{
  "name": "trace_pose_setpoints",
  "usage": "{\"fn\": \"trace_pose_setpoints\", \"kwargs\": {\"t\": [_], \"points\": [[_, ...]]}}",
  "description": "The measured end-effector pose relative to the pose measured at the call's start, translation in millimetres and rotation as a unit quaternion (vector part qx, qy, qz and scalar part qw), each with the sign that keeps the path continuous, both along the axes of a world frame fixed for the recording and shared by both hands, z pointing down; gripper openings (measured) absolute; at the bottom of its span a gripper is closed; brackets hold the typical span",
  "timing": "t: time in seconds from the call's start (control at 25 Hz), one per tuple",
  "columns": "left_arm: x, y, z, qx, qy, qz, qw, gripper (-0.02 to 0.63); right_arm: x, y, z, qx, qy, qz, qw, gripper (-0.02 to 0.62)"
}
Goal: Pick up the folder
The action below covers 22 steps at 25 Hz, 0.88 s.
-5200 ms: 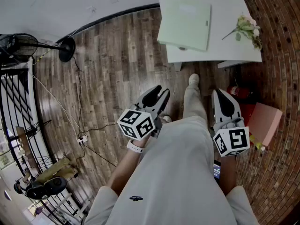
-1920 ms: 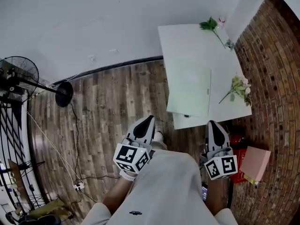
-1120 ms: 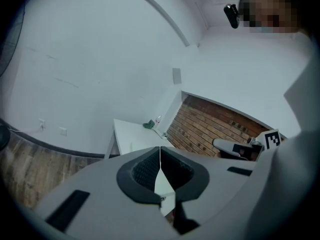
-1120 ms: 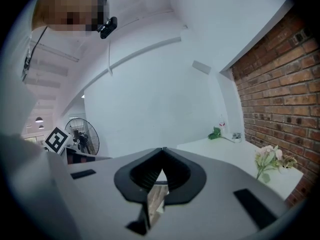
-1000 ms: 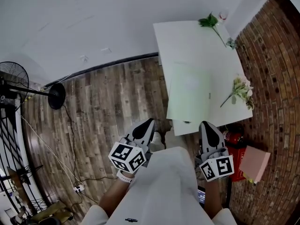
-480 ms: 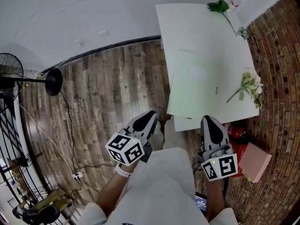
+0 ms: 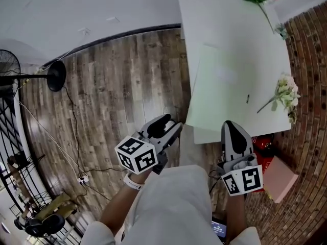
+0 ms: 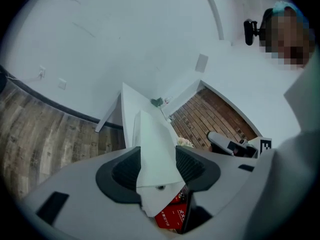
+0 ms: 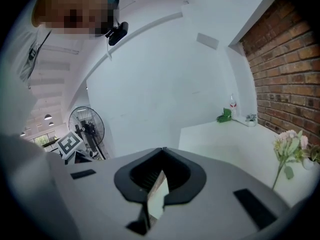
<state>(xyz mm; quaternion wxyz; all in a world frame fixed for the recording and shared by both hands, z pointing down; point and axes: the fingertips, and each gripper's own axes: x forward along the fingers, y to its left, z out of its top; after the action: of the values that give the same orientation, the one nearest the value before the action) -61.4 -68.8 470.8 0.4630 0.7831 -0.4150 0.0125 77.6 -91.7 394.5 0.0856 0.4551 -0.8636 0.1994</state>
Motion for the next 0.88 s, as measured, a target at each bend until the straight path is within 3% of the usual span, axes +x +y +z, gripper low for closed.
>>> {"fn": "trace_pose_setpoints", "kwargs": {"t": [0.4, 0.88], "points": [[13.3, -11.7, 48.7, -0.046, 0.02, 0.032, 0.9982, 0.31, -9.3, -15.9, 45.3, -0.037, 0.002, -0.008, 0.999, 0.006], [37.7, -21.3, 97.0, -0.095, 0.04, 0.069, 0.9923, 0.341, -8.3, -30.1, 91.1, -0.069, 0.005, -0.011, 0.998, 0.006]]}}
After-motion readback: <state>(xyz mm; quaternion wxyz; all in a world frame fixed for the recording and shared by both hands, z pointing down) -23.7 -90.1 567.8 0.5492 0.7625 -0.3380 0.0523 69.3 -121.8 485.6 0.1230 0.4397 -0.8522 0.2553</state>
